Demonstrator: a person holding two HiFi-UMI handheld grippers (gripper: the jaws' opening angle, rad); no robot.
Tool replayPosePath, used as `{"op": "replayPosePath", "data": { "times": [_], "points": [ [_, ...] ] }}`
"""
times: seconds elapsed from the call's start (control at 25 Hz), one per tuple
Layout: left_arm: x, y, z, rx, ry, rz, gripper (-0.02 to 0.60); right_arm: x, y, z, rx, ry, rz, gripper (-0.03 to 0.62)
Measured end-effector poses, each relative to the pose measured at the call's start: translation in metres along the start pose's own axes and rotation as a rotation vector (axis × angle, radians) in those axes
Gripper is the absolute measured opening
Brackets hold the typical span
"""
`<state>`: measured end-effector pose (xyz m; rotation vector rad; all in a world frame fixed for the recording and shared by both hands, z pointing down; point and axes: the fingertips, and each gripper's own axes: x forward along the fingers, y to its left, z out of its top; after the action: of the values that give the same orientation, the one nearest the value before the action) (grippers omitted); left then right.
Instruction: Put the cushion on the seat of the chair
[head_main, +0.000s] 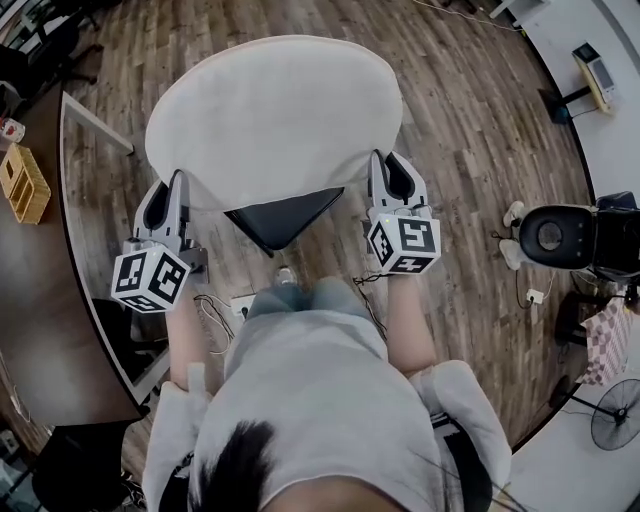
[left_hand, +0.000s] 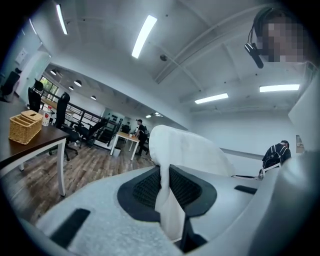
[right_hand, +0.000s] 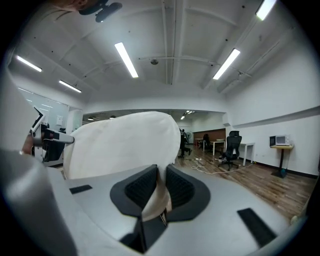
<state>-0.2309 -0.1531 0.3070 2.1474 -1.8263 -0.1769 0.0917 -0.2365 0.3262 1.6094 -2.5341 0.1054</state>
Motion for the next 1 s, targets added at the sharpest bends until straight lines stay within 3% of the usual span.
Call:
{"op": "replayPosePath", "data": {
  "times": [0.4,1.0],
  "points": [
    [0.035,0.029,-0.052,-0.07,0.116,0.063,0.054,0.049,-0.009,-0.051,0.011,0.139,0.027,0.055],
    [0.08,0.055,-0.161,-0.19,0.298,0.247,0.054,0.122,-0.038,-0.156,0.039,0.4,0.135,0.055]
  ]
}}
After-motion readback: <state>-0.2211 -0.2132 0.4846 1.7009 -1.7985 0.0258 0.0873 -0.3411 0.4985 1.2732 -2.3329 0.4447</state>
